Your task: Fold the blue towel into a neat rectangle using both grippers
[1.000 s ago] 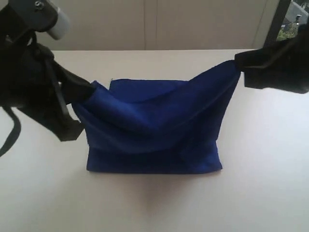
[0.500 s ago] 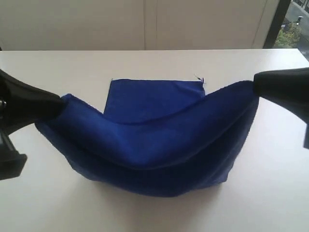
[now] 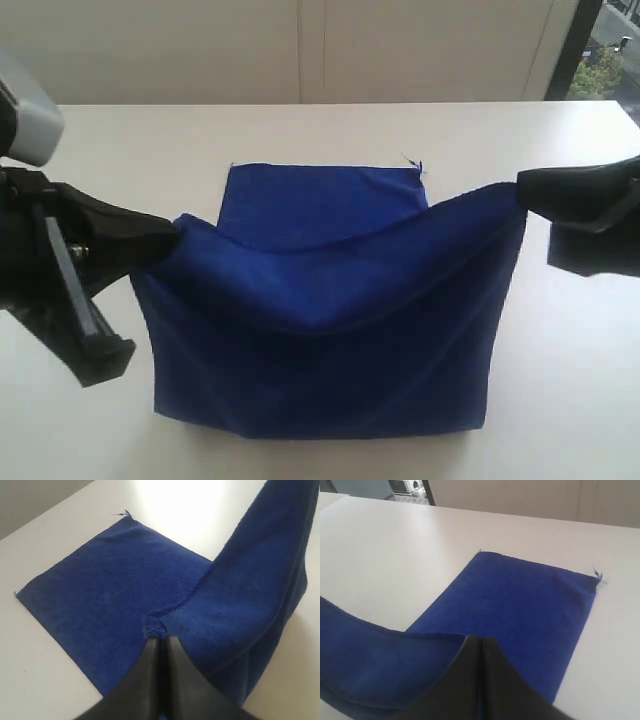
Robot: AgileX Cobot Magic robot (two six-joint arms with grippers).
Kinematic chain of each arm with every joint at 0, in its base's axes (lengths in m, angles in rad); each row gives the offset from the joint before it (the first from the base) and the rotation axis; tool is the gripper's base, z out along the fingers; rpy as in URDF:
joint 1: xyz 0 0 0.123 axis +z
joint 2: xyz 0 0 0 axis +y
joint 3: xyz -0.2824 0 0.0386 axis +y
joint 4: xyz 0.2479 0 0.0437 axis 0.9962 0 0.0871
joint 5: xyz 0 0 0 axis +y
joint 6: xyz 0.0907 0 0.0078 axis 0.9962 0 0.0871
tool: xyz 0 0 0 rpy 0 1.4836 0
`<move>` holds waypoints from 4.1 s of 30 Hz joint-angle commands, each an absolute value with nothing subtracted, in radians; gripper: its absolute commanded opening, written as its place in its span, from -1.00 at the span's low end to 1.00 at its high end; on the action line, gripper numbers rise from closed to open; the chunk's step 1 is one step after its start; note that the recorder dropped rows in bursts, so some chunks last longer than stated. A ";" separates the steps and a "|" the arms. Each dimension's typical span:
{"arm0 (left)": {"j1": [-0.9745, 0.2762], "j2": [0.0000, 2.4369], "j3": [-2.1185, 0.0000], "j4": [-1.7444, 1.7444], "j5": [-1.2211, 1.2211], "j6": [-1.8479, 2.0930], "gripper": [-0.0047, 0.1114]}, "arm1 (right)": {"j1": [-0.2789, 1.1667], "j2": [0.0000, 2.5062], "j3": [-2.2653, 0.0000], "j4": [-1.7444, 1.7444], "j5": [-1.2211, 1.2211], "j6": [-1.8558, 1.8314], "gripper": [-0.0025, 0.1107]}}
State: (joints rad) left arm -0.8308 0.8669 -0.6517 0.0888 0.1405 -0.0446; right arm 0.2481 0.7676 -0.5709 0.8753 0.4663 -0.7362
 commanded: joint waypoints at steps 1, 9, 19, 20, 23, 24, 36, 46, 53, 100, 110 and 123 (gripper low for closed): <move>-0.775 0.924 -0.647 0.093 0.048 -0.046 -0.92 | 0.249 0.869 -0.568 0.878 0.372 -0.733 -0.96; -0.667 1.072 -0.649 0.095 -0.113 -0.046 -0.92 | 0.249 1.026 -0.568 0.878 0.205 -0.735 -0.96; -0.585 1.286 -0.731 0.095 -0.224 -0.023 -0.92 | 0.249 1.214 -0.645 0.878 0.105 -0.772 -0.96; -0.574 1.299 -0.741 0.095 -0.222 -0.023 -0.92 | 0.249 1.232 -0.657 0.878 0.102 -0.775 -0.96; -0.540 1.334 -0.769 0.095 -0.219 -0.023 -0.92 | 0.249 1.294 -0.708 0.878 0.100 -0.782 -0.96; -0.531 1.346 -0.779 0.095 -0.218 -0.023 -0.92 | 0.249 1.317 -0.722 0.878 0.100 -0.782 -0.96; -0.529 1.533 -0.891 0.129 -0.250 -0.020 -0.92 | 0.249 1.535 -0.864 0.878 0.055 -0.784 -0.96; -0.486 1.601 -0.999 0.129 -0.232 0.006 -0.92 | 0.249 1.600 -0.958 0.878 0.037 -0.807 -0.96; -0.475 1.657 -1.050 0.131 -0.232 0.006 -0.92 | 0.249 1.653 -1.011 0.878 0.022 -0.811 -0.96; -0.401 1.876 -1.299 0.131 -0.210 0.000 -0.92 | 0.249 1.872 -1.237 0.879 -0.026 -0.814 -0.96; -0.394 1.919 -1.341 0.131 -0.214 0.000 -0.92 | 0.249 1.939 -1.288 0.879 -0.039 -0.814 -0.96; -0.389 1.959 -1.369 0.131 -0.223 0.000 -0.92 | 0.198 1.939 -1.306 0.879 -0.006 -0.821 -0.96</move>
